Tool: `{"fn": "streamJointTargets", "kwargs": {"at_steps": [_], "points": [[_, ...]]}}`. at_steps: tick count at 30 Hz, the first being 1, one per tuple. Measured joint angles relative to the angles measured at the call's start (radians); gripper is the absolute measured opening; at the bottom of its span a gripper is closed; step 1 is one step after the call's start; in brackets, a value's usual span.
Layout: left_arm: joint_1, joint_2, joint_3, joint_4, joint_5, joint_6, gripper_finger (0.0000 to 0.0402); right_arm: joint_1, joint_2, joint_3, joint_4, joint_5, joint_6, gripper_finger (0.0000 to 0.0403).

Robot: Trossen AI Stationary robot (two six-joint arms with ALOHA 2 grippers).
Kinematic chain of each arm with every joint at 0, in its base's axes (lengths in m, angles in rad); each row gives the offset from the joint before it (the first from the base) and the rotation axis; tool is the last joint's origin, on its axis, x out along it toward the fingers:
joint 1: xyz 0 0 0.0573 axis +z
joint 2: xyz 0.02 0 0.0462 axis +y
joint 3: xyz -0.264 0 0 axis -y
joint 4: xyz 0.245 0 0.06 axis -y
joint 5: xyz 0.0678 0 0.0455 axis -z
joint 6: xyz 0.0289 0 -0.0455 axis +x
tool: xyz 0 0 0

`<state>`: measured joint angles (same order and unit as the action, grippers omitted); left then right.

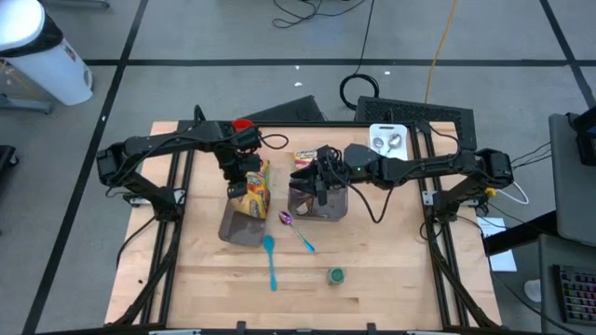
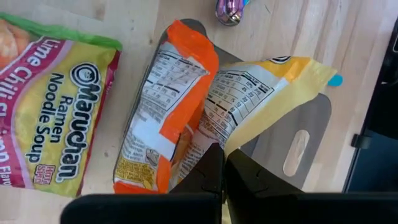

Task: Pick & Place Food Item
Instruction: Put the yellow noodle pack into the left black bin

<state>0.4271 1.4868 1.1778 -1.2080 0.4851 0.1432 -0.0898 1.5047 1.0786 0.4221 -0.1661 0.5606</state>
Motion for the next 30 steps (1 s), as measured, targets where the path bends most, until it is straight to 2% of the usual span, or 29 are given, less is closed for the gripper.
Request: {"fn": "streamJointTargets", "kwargs": {"at_steps": [9,21,30], "points": [[-0.010,0.066,0.001,0.020,-0.003,-0.022,0.0007,0.000,0.000,0.000,-0.002,-0.022,0.000,0.0196],[-0.008,0.072,0.001,0.041,-0.004,-0.041,0.0020,0.000,0.000,0.000,-0.008,-0.022,-0.008,0.0196],[-0.008,0.072,0.009,0.036,0.052,-0.025,0.0021,0.000,0.000,0.000,-0.008,-0.022,-0.014,0.0196]]}}
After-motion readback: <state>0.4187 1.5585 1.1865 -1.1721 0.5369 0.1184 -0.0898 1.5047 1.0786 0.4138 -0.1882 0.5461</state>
